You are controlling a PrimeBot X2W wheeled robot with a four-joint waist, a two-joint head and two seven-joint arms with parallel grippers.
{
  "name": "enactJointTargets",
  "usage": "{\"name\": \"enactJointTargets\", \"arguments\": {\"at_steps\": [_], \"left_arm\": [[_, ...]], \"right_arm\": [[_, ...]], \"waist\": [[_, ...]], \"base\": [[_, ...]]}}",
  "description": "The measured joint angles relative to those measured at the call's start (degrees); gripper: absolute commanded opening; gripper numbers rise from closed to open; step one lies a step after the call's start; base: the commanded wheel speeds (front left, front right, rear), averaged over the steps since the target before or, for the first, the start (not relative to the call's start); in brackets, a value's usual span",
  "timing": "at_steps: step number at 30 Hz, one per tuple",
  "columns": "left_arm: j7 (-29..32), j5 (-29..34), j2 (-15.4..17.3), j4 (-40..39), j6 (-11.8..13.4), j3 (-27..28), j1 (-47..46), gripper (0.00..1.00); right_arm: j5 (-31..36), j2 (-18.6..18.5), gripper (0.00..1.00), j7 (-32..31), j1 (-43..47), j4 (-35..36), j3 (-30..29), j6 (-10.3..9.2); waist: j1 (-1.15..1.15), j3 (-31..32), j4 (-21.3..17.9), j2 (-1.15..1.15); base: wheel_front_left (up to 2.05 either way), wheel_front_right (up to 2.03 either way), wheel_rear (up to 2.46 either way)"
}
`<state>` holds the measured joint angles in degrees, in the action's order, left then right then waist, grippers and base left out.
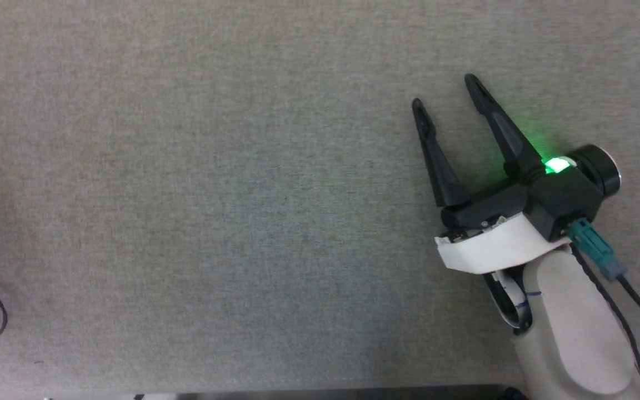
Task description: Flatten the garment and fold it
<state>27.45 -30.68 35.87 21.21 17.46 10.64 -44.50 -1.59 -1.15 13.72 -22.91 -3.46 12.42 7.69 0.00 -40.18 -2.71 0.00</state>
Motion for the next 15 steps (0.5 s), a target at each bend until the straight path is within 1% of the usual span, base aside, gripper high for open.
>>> {"name": "enactJointTargets", "arguments": {"at_steps": [4,7,9,12,15], "left_arm": [[-16.36,4.95,0.12,3.09,-0.87,-0.59,0.44,0.0],[-26.37,6.45,-0.51,6.0,-2.93,-1.66,-0.8,0.0],[-31.75,7.34,-1.15,7.61,-4.52,-3.0,-1.87,0.0],[-38.16,8.9,-2.48,9.2,-6.44,-5.23,-3.21,0.0],[-40.19,9.65,-4.49,9.38,-8.56,-7.83,-4.96,0.0]], "right_arm": [[0.08,-0.69,1.0,-0.09,1.38,-2.93,-1.69,-0.05],[0.09,-1.34,1.0,-0.51,4.18,-4.81,-2.96,-0.07],[0.08,-1.55,1.0,-0.85,6.31,-5.89,-3.57,-0.08],[-0.22,-1.63,1.0,-1.6,9.45,-6.93,-4.31,-0.08],[-0.57,-1.61,1.0,-2.23,12.34,-6.97,-5.37,-0.08]], "waist": [[0.01,2.85,-0.74,0.0],[0.01,5.83,-1.1,0.0],[0.01,8.2,-1.2,0.0],[0.01,12.3,-1.18,0.0],[0.0,16.97,-0.83,0.0]], "base": [[0.0,0.0,0.0],[0.0,0.0,0.0],[0.0,0.0,0.0],[0.0,0.0,0.0],[0.0,0.0,0.0]]}}
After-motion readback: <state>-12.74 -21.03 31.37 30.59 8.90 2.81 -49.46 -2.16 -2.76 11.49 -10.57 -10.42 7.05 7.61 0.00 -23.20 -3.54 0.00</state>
